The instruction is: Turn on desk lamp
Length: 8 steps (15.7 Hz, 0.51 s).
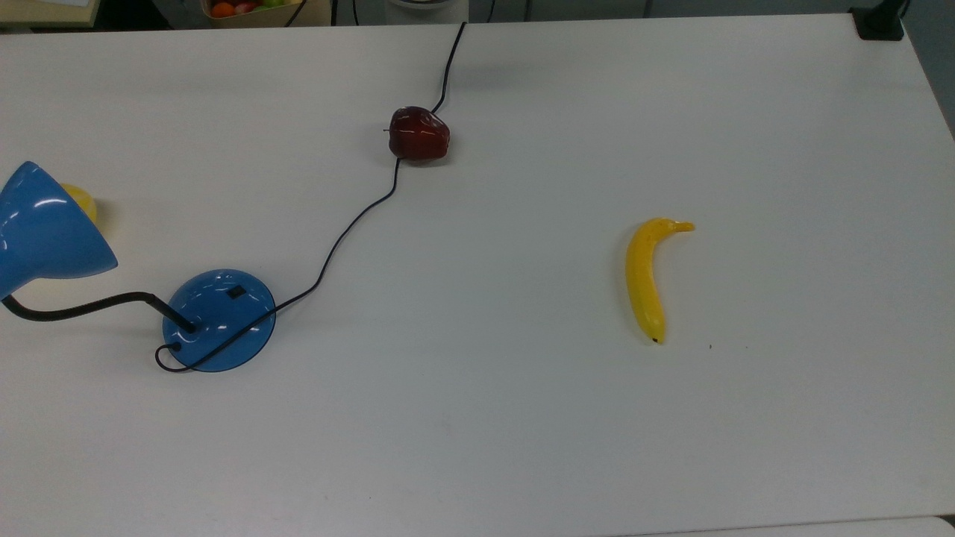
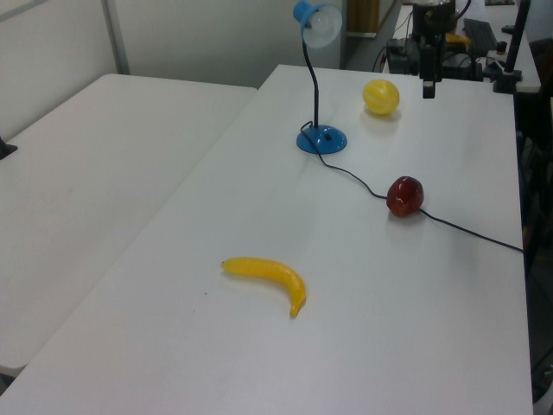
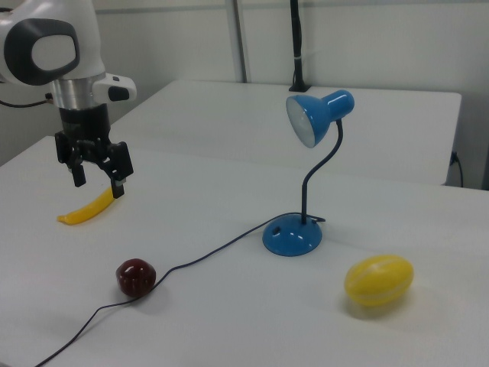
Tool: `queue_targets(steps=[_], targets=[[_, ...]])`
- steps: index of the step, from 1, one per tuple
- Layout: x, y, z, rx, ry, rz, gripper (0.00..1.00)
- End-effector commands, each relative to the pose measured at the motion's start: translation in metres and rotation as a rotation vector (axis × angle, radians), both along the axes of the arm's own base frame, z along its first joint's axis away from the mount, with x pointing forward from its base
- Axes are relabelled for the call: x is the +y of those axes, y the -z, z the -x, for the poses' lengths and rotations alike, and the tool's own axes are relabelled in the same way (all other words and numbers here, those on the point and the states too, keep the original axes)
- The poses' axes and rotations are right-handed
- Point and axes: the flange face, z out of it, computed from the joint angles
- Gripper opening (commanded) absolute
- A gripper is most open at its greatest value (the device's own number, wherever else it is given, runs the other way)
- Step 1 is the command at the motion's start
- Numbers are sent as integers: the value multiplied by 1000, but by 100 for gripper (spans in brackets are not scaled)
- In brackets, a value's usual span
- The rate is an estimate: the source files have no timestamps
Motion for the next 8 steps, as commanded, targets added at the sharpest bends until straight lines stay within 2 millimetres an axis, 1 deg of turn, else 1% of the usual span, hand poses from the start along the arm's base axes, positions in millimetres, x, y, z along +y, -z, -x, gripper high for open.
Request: queue_targets(steps=[1, 5, 6, 8], targets=[[-3, -10, 7, 24, 3, -19, 100], [-4, -8, 4, 16, 9, -19, 100], [-4, -10, 3, 12, 19, -18, 92], [-6, -13, 1, 2, 71, -14, 65]])
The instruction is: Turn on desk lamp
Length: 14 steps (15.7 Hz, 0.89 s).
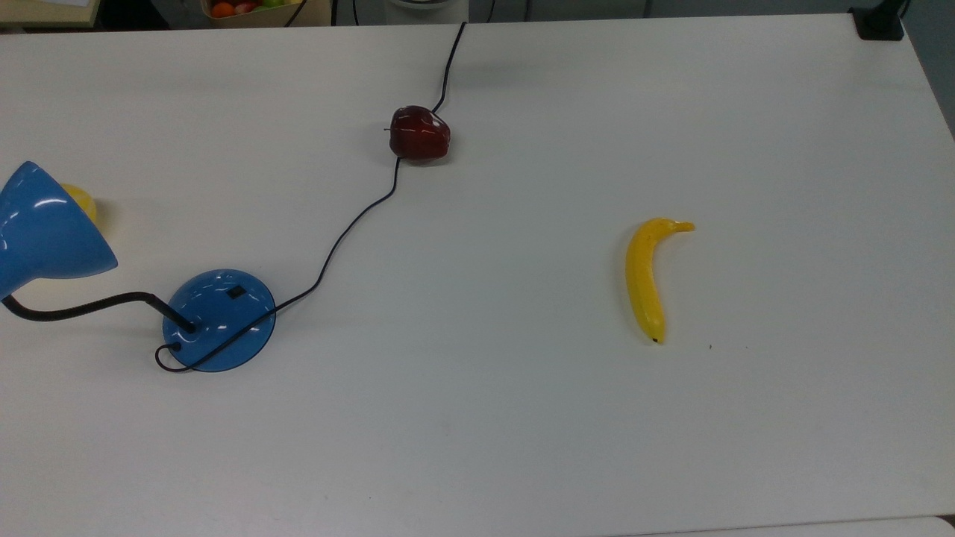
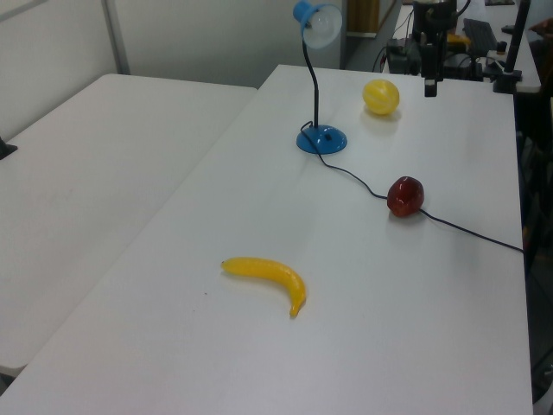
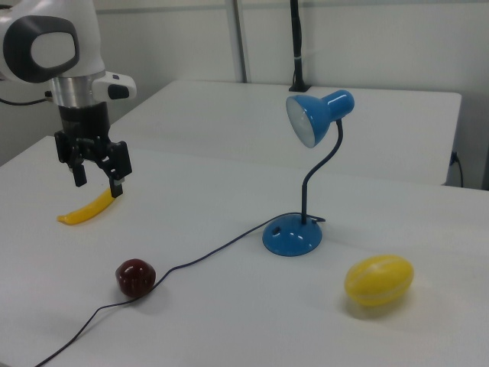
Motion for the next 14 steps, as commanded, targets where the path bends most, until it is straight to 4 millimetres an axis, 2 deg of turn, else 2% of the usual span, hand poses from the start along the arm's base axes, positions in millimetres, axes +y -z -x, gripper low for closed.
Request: queue_targets(steps=[1, 3, 4, 5, 7, 9, 12, 14], targets=[[-9, -8, 0, 1, 86, -13, 49], [-12, -6, -8, -31, 117, -15, 15], [-18, 0, -16, -44, 149, -16, 4], [-27, 3, -24, -73, 191, -15, 0], [-42, 8, -39, -127, 235, -15, 0], [-54, 24, -55, -157, 260, -12, 0], [-88, 39, -80, -264, 377, -2, 0], [-100, 61, -96, -294, 410, 12, 0]])
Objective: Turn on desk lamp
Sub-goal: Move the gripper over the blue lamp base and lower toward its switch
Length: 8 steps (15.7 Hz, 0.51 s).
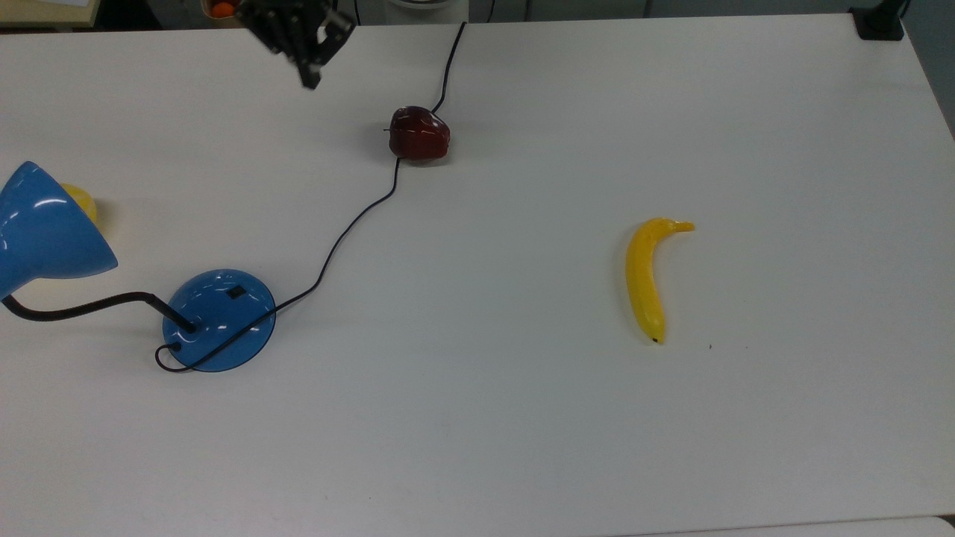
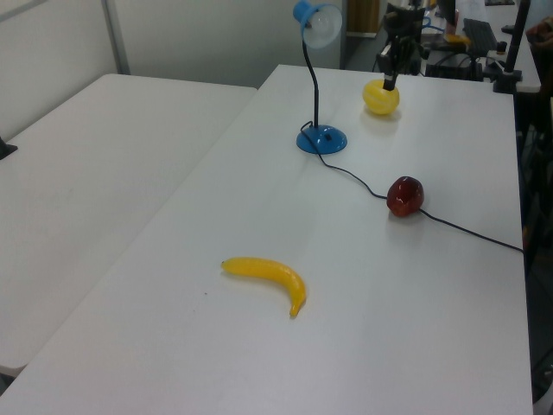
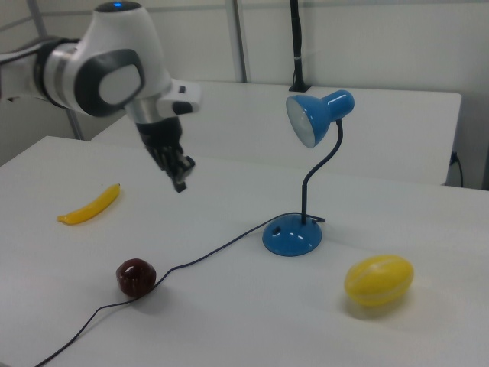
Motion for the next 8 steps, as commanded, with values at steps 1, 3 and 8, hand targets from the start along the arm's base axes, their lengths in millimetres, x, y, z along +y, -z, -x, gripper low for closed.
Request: queue_targets(steps=[1, 3, 8], targets=[[-24, 33, -29, -54, 84, 9, 0], [-39, 51, -39, -65, 104, 35, 0], [-66, 89, -68, -128, 184, 88, 0]])
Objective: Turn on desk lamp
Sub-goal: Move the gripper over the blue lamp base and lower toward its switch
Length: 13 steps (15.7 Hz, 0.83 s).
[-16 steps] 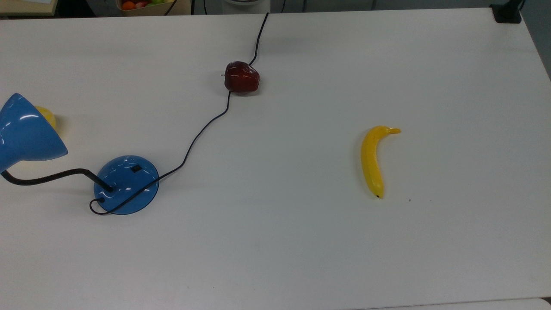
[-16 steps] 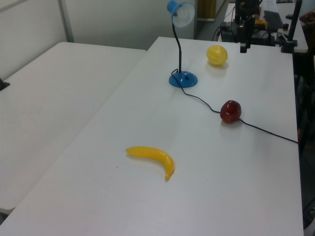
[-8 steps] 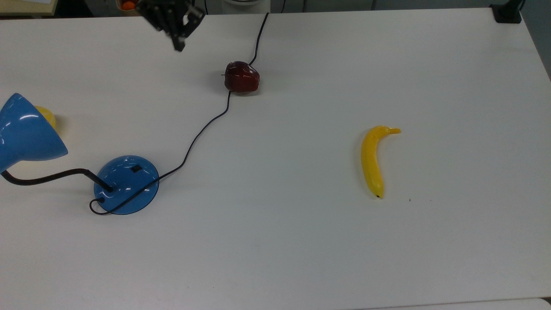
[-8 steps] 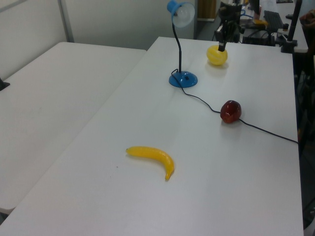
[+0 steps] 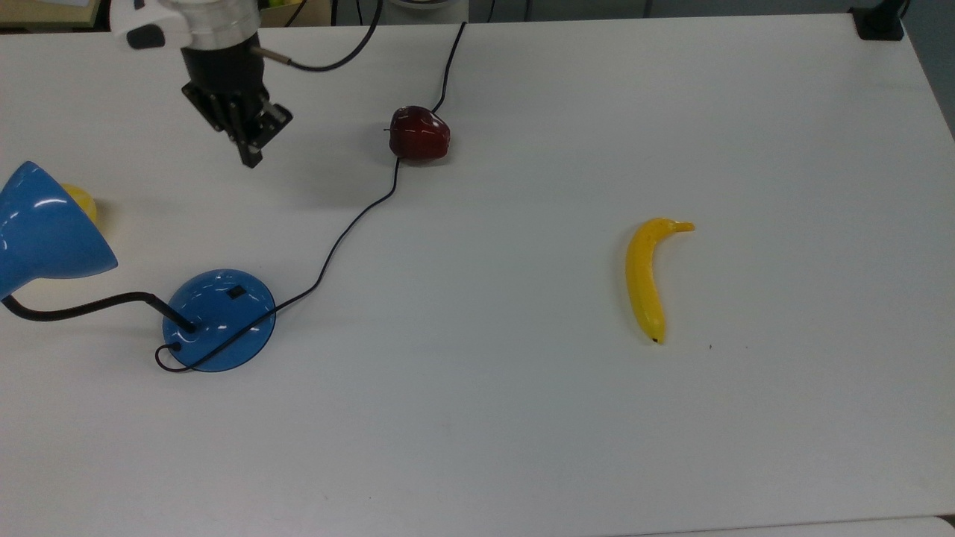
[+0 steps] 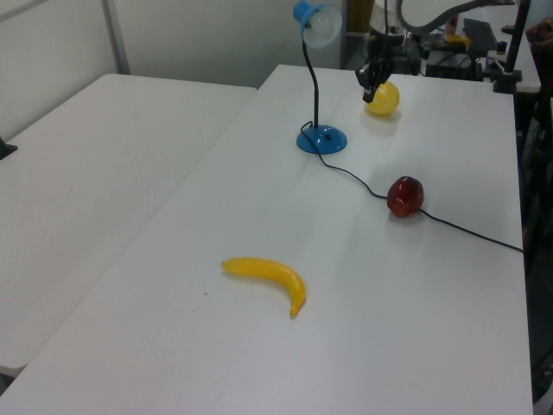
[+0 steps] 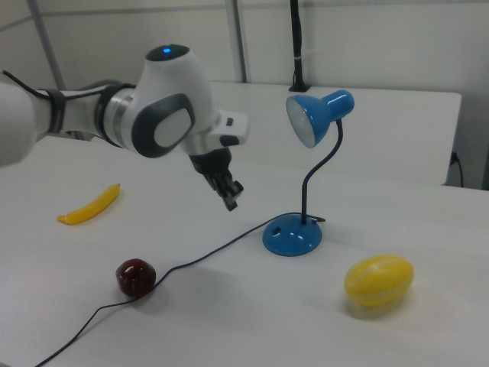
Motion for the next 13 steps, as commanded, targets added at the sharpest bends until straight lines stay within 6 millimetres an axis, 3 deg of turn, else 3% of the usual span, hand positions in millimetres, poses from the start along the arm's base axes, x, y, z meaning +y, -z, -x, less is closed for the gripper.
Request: queue_targets(steps=[1, 4, 7, 9, 13], targets=[[-9, 30, -29, -36, 59, 65, 0], [-26, 57, -55, -63, 117, 104, 0], [-33, 56, -58, -71, 137, 116, 0], [-46, 77, -59, -48, 144, 131, 0], [-46, 87, -67, -59, 183, 140, 0]])
